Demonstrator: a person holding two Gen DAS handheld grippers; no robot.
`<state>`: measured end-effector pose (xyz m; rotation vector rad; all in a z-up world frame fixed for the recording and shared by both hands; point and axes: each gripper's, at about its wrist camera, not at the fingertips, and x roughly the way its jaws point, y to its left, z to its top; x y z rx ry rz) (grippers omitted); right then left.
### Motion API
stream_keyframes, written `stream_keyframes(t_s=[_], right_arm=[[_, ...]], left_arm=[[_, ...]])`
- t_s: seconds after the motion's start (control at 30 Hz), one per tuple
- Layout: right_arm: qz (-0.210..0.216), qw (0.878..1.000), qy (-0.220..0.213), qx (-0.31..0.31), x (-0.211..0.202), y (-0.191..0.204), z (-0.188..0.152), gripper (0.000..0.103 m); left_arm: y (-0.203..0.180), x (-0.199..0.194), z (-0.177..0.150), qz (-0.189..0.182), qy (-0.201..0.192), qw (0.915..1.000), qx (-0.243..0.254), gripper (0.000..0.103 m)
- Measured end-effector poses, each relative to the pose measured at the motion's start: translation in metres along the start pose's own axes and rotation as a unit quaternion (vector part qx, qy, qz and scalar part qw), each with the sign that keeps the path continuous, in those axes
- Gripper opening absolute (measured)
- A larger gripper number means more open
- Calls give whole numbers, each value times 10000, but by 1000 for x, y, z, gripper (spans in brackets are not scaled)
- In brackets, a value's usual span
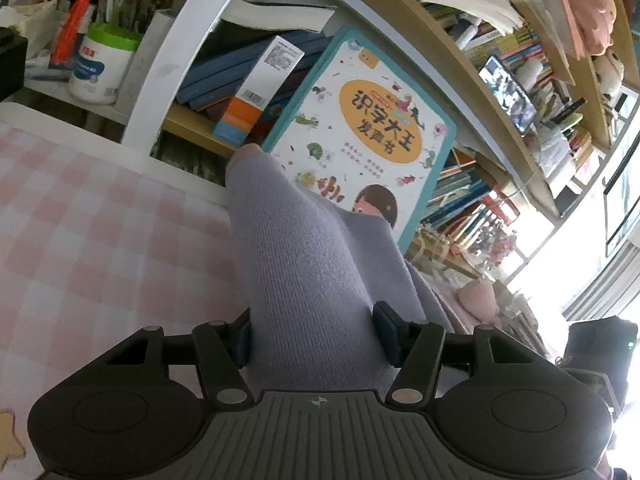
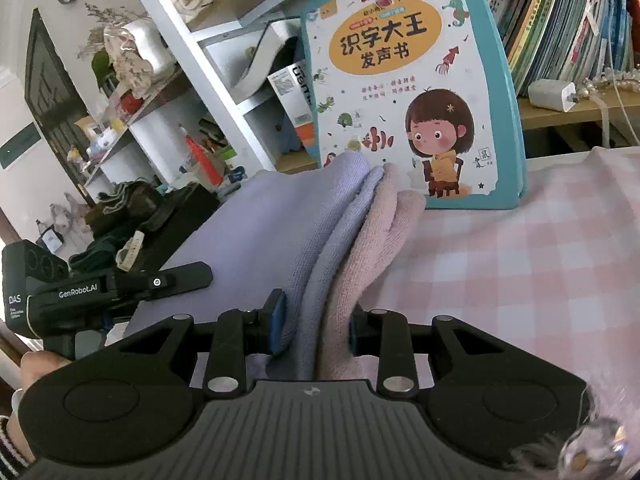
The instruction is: Fold clothes
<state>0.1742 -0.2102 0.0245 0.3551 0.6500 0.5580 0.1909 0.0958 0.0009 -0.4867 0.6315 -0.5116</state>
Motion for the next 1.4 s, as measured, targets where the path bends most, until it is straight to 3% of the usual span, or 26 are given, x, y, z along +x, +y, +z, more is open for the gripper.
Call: stream_keyframes(t_s=[0.67, 0.8, 0.87, 0.93, 1.13, 1.4], right_arm=[[-54, 9993, 119, 337, 22, -22, -11, 32], [-73, 9990, 92, 428, 22, -24, -13, 40], [-147, 9990, 53, 416, 21, -23, -13, 50], [-240, 9989, 2, 397, 18, -23, -13, 66], [-434, 9979, -173, 450, 0, -25, -15, 78], [-845, 9946, -595, 121, -30, -10, -26, 81]], left_arm=[[22, 19, -12, 62, 99, 9998, -148, 61], [18, 13, -14, 248, -13, 9997, -8, 69], [16, 9, -15, 357, -78, 9993, 76, 78], [14, 6, -15, 466, -143, 9987, 161, 92], [8, -9, -18, 743, -358, 9962, 265, 96], [-17, -34, -35, 1187, -751, 9880, 648, 98]])
